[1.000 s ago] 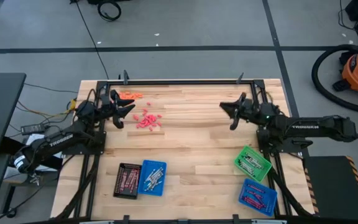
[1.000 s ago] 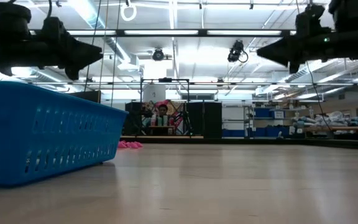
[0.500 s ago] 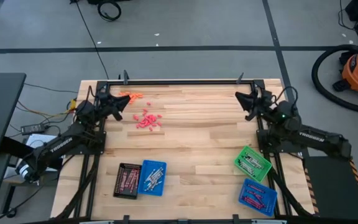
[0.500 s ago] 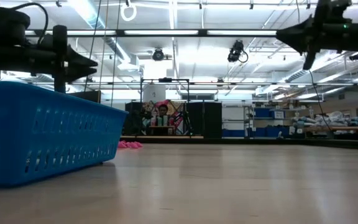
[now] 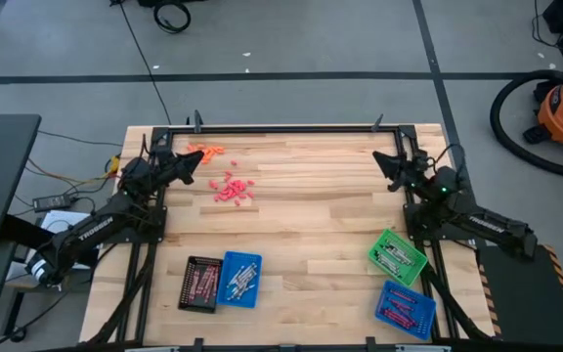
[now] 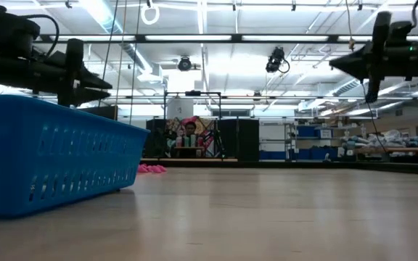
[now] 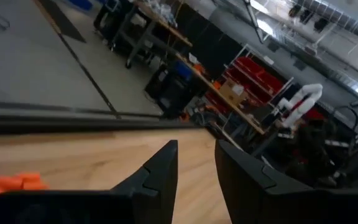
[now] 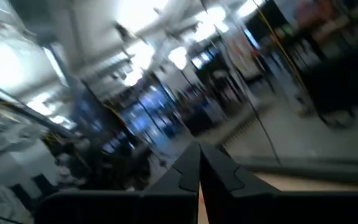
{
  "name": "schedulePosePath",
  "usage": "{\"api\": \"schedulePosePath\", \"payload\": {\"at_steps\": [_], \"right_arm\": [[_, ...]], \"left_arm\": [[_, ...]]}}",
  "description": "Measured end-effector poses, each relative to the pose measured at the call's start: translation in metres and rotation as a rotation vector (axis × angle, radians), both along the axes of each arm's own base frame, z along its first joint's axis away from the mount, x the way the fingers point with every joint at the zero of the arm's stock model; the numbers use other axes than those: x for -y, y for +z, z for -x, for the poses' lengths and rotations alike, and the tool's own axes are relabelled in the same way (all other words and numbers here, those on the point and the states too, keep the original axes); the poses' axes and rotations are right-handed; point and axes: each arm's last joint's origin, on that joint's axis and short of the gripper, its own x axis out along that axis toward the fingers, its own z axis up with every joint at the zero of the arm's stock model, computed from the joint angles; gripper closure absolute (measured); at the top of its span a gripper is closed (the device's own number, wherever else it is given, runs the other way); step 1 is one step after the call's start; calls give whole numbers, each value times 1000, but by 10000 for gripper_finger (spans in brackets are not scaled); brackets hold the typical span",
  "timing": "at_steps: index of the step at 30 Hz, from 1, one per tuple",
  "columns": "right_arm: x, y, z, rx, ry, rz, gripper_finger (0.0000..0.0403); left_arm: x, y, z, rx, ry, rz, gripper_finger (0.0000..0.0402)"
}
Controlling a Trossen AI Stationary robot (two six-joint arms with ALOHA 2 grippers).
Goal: Sort crayons
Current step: Return to Home Position
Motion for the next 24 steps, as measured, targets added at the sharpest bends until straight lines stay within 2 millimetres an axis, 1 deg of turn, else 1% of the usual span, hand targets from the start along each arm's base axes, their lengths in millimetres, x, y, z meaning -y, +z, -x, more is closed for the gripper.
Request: {"api": "schedulePosePath", "payload": {"at_steps": [2, 5, 10, 13, 16, 19, 24], "right_arm": [[1, -5, -1, -31, -13, -46, 392], [1, -3, -1, -19, -21, -27, 393], [1, -6, -1, -57, -28, -24, 387], [2, -8, -2, -118, -41, 11, 384], [2, -14, -3, -280, -80, 151, 384], [2, -15, -3, -358, -103, 249, 385], [2, -14, -3, -358, -106, 263, 386]], "left_arm": [[1, -4, -1, -22, -16, 30, 286], [2, -9, -2, -65, -27, 73, 286], [2, -16, -1, -124, 20, 113, 286], [2, -21, 0, -247, 32, 41, 286], [3, -26, 1, -368, 13, -40, 285], [3, -26, 1, -396, 8, -76, 285], [3, -26, 1, -393, 9, -73, 285]]}}
